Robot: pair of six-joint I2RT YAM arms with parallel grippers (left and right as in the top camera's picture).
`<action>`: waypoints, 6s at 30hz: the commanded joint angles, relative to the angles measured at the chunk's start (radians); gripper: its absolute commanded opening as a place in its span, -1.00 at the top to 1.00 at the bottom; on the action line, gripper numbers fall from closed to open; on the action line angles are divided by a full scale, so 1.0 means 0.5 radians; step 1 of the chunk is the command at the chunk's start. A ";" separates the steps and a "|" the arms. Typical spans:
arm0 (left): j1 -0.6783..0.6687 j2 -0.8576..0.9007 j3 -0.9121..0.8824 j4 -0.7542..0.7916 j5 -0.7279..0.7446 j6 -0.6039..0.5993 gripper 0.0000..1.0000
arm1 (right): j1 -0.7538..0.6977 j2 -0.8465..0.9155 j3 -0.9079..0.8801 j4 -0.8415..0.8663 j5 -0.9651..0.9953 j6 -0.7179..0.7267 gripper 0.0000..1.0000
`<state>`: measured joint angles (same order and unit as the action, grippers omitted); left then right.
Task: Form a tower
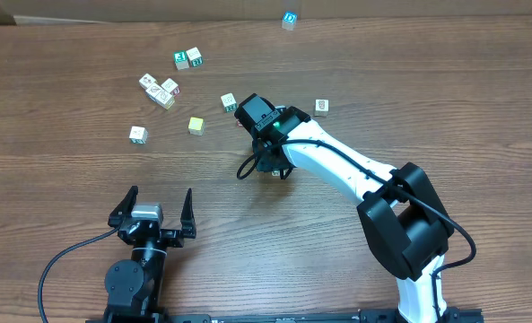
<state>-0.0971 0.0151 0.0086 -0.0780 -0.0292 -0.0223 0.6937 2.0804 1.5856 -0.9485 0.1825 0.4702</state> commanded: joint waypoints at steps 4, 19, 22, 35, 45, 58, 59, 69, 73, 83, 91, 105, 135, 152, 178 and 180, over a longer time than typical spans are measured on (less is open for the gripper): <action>0.014 -0.021 -0.007 0.005 0.016 0.032 -0.99 | -0.014 -0.077 0.054 0.016 0.012 -0.004 0.39; 0.014 -0.021 -0.007 0.005 0.015 0.032 -0.99 | -0.034 -0.077 0.054 -0.006 0.024 0.063 0.38; 0.014 -0.021 -0.007 0.005 0.016 0.032 -0.98 | -0.034 -0.077 0.053 -0.005 0.034 0.063 0.29; 0.014 -0.021 -0.007 0.005 0.016 0.032 -0.99 | -0.034 -0.077 0.053 -0.015 0.036 0.117 0.28; 0.014 -0.021 -0.007 0.005 0.016 0.032 -0.99 | -0.034 -0.076 0.052 -0.063 -0.008 0.117 0.16; 0.014 -0.021 -0.007 0.005 0.016 0.032 -0.99 | -0.034 -0.076 0.052 -0.056 -0.053 0.169 0.23; 0.014 -0.021 -0.007 0.005 0.015 0.031 -1.00 | -0.034 -0.076 0.052 -0.054 -0.053 0.170 0.23; 0.014 -0.021 -0.007 0.005 0.016 0.032 -0.99 | -0.034 -0.076 0.052 -0.053 -0.053 0.214 0.31; 0.014 -0.021 -0.007 0.005 0.016 0.031 -0.99 | -0.034 -0.076 0.052 -0.053 -0.053 0.215 0.31; 0.014 -0.021 -0.007 0.005 0.015 0.031 -0.99 | -0.034 -0.076 0.052 -0.044 -0.053 0.221 0.32; 0.014 -0.021 -0.007 0.005 0.016 0.032 -0.99 | -0.034 -0.076 0.052 -0.045 -0.052 0.221 0.38; 0.014 -0.021 -0.007 0.005 0.015 0.032 -0.99 | -0.034 -0.076 0.052 -0.036 -0.050 0.272 0.38; 0.014 -0.021 -0.007 0.005 0.015 0.032 -0.99 | -0.228 -0.076 0.052 0.363 0.367 0.257 -1.00; 0.014 -0.021 -0.007 0.005 0.016 0.031 -0.99 | -0.449 -0.076 0.052 0.505 0.254 0.348 -1.00; 0.014 -0.021 -0.007 0.005 0.015 0.032 -0.99 | -0.449 -0.076 0.052 0.504 0.255 0.348 -1.00; 0.014 -0.021 -0.007 0.005 0.016 0.032 -0.99 | -0.449 -0.076 0.052 0.505 0.256 0.348 -1.00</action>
<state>-0.0971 0.0151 0.0086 -0.0780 -0.0292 -0.0223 0.4713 2.0804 1.5860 -0.6998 0.3107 0.6361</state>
